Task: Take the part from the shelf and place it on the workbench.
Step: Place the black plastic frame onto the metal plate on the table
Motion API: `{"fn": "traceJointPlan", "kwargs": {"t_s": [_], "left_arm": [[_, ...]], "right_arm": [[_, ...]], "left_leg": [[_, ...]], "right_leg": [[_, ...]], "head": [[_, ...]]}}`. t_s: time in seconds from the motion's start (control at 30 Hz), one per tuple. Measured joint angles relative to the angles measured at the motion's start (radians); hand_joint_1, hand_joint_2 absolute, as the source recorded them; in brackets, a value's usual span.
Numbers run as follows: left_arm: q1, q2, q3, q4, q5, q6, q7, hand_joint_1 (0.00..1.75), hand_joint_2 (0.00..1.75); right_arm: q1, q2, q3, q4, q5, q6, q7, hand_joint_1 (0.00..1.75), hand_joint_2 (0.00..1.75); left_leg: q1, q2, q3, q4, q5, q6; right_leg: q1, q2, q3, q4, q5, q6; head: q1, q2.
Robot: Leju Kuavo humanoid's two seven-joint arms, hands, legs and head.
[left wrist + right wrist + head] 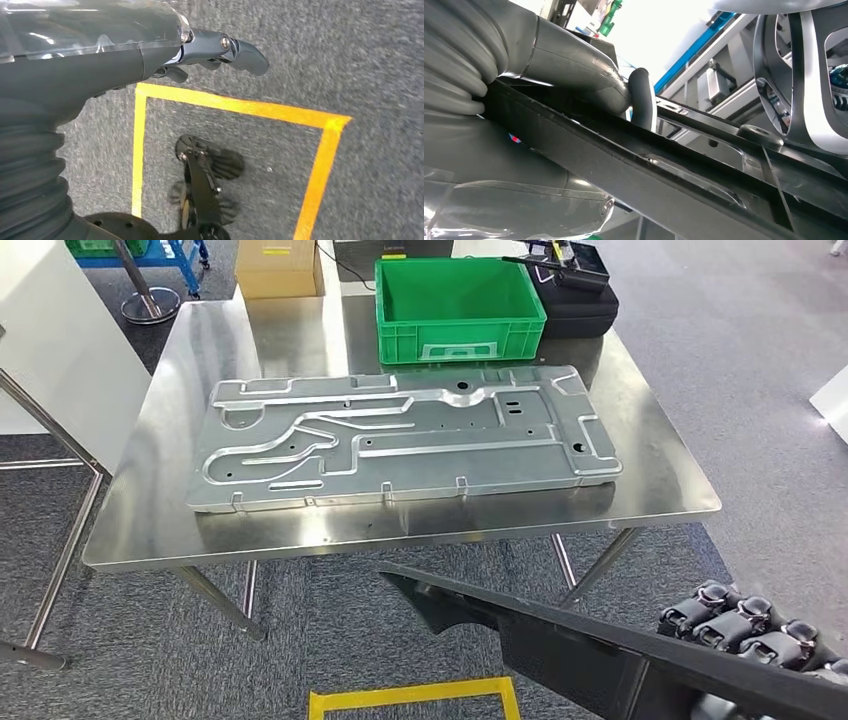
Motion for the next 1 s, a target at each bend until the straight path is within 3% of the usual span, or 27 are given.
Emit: {"fn": "traceJointPlan", "kwargs": {"t_s": [0.03,0.07,0.13,0.23,0.27,0.33,0.37,0.4,0.43,0.47,0.5,0.57,0.67,0.73,0.8,0.87,0.9,0.93,1.0], "left_arm": [[-0.001,-0.001,0.0,0.0,0.0,0.0,0.0,0.0,1.75],[-0.002,-0.002,0.0,0.0,0.0,0.0,0.001,0.0,1.75],[-0.004,-0.002,0.0,0.0,0.001,-0.001,0.002,0.0,1.75],[-0.006,-0.001,0.0,0.0,-0.006,-0.003,0.002,0.0,1.75],[-0.006,0.0,0.0,0.0,-0.011,-0.005,0.002,0.0,1.75],[-0.006,0.0,-0.001,0.0,-0.023,-0.01,0.0,0.0,1.75],[-0.007,0.001,-0.002,0.0,-0.029,-0.014,-0.002,0.0,1.75],[-0.008,0.003,-0.003,0.0,-0.035,-0.018,-0.003,0.0,1.75],[-0.01,0.005,-0.005,0.0,-0.04,-0.022,-0.004,0.0,1.75],[-0.012,0.008,-0.008,0.0,-0.044,-0.023,-0.005,0.0,1.75],[-0.012,0.011,-0.01,0.0,-0.046,-0.024,-0.006,0.0,1.75],[-0.014,0.017,-0.014,0.0,-0.047,-0.026,-0.008,0.0,1.75],[-0.018,0.025,-0.017,0.0,-0.044,-0.036,-0.014,0.0,1.75],[-0.018,0.026,-0.018,0.0,-0.043,-0.04,-0.015,0.0,1.75],[-0.018,0.027,-0.018,0.0,-0.046,-0.041,-0.014,0.0,1.75],[-0.017,0.031,-0.021,0.0,-0.052,-0.043,-0.019,0.0,1.75],[-0.017,0.032,-0.023,0.0,-0.057,-0.047,-0.025,0.0,1.75],[-0.017,0.034,-0.026,0.0,-0.061,-0.053,-0.032,0.0,1.75],[-0.019,0.035,-0.033,0.0,-0.068,-0.067,-0.048,0.0,1.75]], "right_arm": [[0.0,0.0,0.0,-0.002,0.001,-0.004,0.0,1.66,1.75],[0.0,0.0,0.0,-0.005,0.005,-0.016,0.0,1.66,1.75],[0.002,-0.001,0.0,-0.011,0.026,-0.071,0.0,1.66,1.75],[-0.015,-0.011,-0.004,0.005,0.057,-0.215,0.0,1.66,1.75],[-0.04,-0.019,-0.009,0.028,0.057,-0.253,0.001,1.66,1.75],[-0.138,-0.048,-0.032,0.128,0.046,-0.291,0.004,1.66,1.75],[-0.209,-0.07,-0.05,0.207,0.043,-0.296,0.005,1.66,1.75],[-0.283,-0.096,-0.07,0.293,0.045,-0.297,0.006,1.66,1.75],[-0.36,-0.124,-0.09,0.378,0.051,-0.298,0.006,1.66,1.75],[-0.43,-0.151,-0.105,0.456,0.061,-0.3,0.005,1.66,1.75],[-0.501,-0.176,-0.115,0.526,0.071,-0.303,0.004,1.66,1.75],[-0.663,-0.225,-0.121,0.686,0.113,-0.321,0.007,1.66,1.75],[-0.898,-0.279,-0.112,0.93,0.216,-0.407,0.043,1.66,1.75],[-1.002,-0.297,-0.092,1.062,0.274,-0.483,0.067,1.66,1.75],[-1.065,-0.309,-0.07,1.172,0.32,-0.554,0.078,1.66,1.75],[-1.102,-0.316,-0.045,1.271,0.387,-0.631,0.088,1.66,1.75],[-1.117,-0.319,-0.027,1.319,0.439,-0.67,0.098,1.66,1.75],[-1.132,-0.321,-0.004,1.368,0.502,-0.705,0.113,1.66,1.75],[-1.165,-0.322,0.053,1.455,0.635,-0.752,0.149,1.66,1.75]], "left_leg": [[-0.001,-0.001,0.007,-0.001,-0.006,-0.004],[-0.001,-0.002,0.01,-0.002,-0.009,-0.008],[-0.001,0.0,0.01,-0.007,-0.011,-0.018],[-0.003,0.002,0.007,0.013,-0.032,-0.032],[-0.002,0.001,-0.013,0.057,-0.054,-0.035],[0.001,-0.001,-0.087,0.187,-0.102,-0.041],[0.002,-0.002,-0.125,0.245,-0.114,-0.044],[0.004,-0.002,-0.15,0.273,-0.107,-0.046],[0.006,-0.002,-0.159,0.265,-0.084,-0.049],[0.008,-0.002,-0.147,0.217,-0.043,-0.051],[0.011,-0.001,-0.123,0.148,0.0,-0.052],[0.011,-0.001,-0.086,0.043,0.048,-0.045],[0.005,-0.008,-0.087,0.02,0.055,-0.021],[0.008,-0.009,-0.084,0.011,0.061,-0.009],[0.011,-0.01,-0.079,0.004,0.064,-0.002],[0.011,-0.011,-0.078,0.004,0.062,0.001],[0.011,-0.012,-0.076,0.004,0.06,0.001],[0.011,-0.012,-0.073,0.004,0.058,0.001],[0.011,-0.012,-0.065,0.004,0.051,-0.003]], "right_leg": [[0.005,-0.001,0.019,-0.054,0.028,-0.009],[0.009,-0.002,0.031,-0.088,0.037,-0.017],[0.014,-0.001,0.037,-0.108,0.03,-0.027],[0.002,-0.001,0.061,-0.145,0.033,-0.036],[-0.001,-0.001,0.069,-0.155,0.035,-0.039],[0.0,0.003,0.073,-0.158,0.036,-0.043],[0.0,0.006,0.072,-0.156,0.035,-0.043],[0.0,0.009,0.072,-0.154,0.034,-0.042],[-0.001,0.01,0.073,-0.151,0.033,-0.039],[-0.002,0.009,0.073,-0.146,0.03,-0.035],[-0.003,0.007,0.072,-0.139,0.025,-0.03],[-0.002,0.006,0.062,-0.12,0.016,-0.016],[-0.002,0.001,0.05,-0.112,0.014,0.001],[-0.005,-0.002,0.043,-0.094,0.0,0.01],[-0.008,-0.003,0.001,-0.005,-0.047,0.019],[-0.009,-0.003,-0.069,0.119,-0.092,0.025],[-0.009,-0.004,-0.092,0.152,-0.093,0.026],[-0.01,-0.004,-0.098,0.147,-0.073,0.026],[-0.01,-0.004,-0.056,0.035,0.007,0.021]], "head": [[-0.001,0.0],[-0.002,0.0],[-0.003,0.0],[-0.004,0.0],[-0.005,0.0],[-0.006,0.0],[-0.008,0.0],[-0.008,0.0],[-0.009,0.0],[-0.01,0.0],[-0.01,0.0],[-0.011,0.0],[-0.01,0.0],[-0.01,0.0],[-0.009,0.0],[-0.009,0.0],[-0.009,0.0],[-0.009,0.0],[-0.009,0.0]]}}
